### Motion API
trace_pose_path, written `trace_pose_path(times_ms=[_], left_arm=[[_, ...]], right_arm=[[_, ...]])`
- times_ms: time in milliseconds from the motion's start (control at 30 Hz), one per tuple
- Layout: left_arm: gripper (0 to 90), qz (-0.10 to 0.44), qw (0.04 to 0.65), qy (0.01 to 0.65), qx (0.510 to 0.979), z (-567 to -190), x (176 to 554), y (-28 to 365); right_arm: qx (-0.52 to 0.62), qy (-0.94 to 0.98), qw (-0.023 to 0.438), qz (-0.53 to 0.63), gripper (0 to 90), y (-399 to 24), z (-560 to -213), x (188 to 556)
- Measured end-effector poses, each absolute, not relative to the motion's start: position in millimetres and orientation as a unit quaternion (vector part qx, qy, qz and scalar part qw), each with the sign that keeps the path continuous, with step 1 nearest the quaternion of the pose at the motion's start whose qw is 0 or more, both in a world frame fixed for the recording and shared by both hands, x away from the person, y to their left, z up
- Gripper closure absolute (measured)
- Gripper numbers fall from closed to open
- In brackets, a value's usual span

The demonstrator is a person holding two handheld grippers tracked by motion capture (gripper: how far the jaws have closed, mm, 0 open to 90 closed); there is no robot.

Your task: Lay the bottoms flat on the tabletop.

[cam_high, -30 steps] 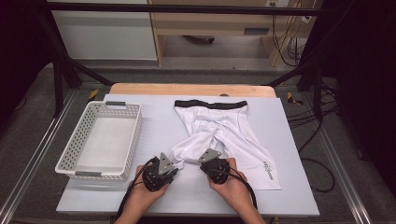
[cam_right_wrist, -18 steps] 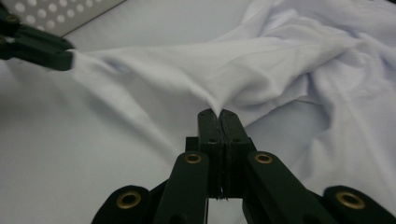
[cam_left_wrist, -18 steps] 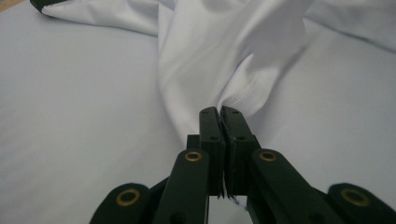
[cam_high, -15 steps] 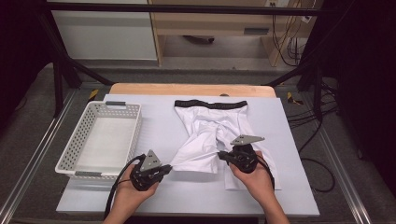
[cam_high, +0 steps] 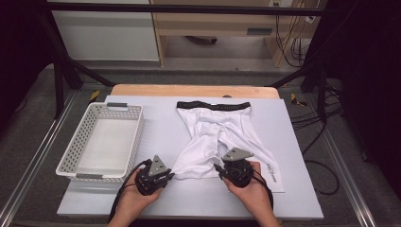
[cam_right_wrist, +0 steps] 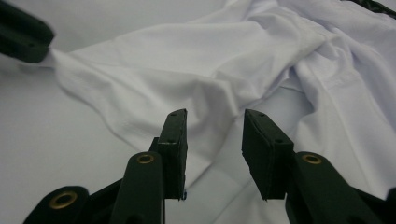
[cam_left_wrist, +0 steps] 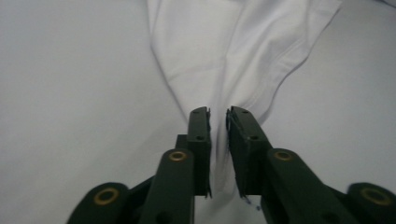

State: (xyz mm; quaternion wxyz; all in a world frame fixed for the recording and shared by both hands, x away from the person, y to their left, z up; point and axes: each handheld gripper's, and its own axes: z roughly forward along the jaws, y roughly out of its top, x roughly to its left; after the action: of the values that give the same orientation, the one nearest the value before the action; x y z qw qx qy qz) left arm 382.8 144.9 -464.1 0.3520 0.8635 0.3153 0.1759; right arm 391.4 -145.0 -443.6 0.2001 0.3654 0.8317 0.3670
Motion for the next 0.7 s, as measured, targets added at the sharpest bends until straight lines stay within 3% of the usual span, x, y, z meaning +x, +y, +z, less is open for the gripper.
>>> trace_pose_path(times_ms=[67,133,500,600,700], left_arm=[[61.3,0.186,0.352,0.32,0.86,-463,383,143],[57.3,0.194,0.354,0.324,0.856,-463,382,142],[52.8,0.233,0.389,0.349,0.82,-455,380,146],[52.4,0.232,0.396,0.356,0.814,-455,380,148],[52.4,0.228,0.398,0.359,0.813,-455,380,148]], right_arm=[[0.348,0.839,0.19,0.372,58.9,-140,-447,385],[0.339,0.845,0.178,0.372,57.6,-134,-452,384],[0.322,0.869,0.148,0.344,58.4,-111,-477,398],[0.324,0.867,0.15,0.349,68.4,-111,-478,398],[0.325,0.866,0.149,0.35,86.1,-112,-478,398]])
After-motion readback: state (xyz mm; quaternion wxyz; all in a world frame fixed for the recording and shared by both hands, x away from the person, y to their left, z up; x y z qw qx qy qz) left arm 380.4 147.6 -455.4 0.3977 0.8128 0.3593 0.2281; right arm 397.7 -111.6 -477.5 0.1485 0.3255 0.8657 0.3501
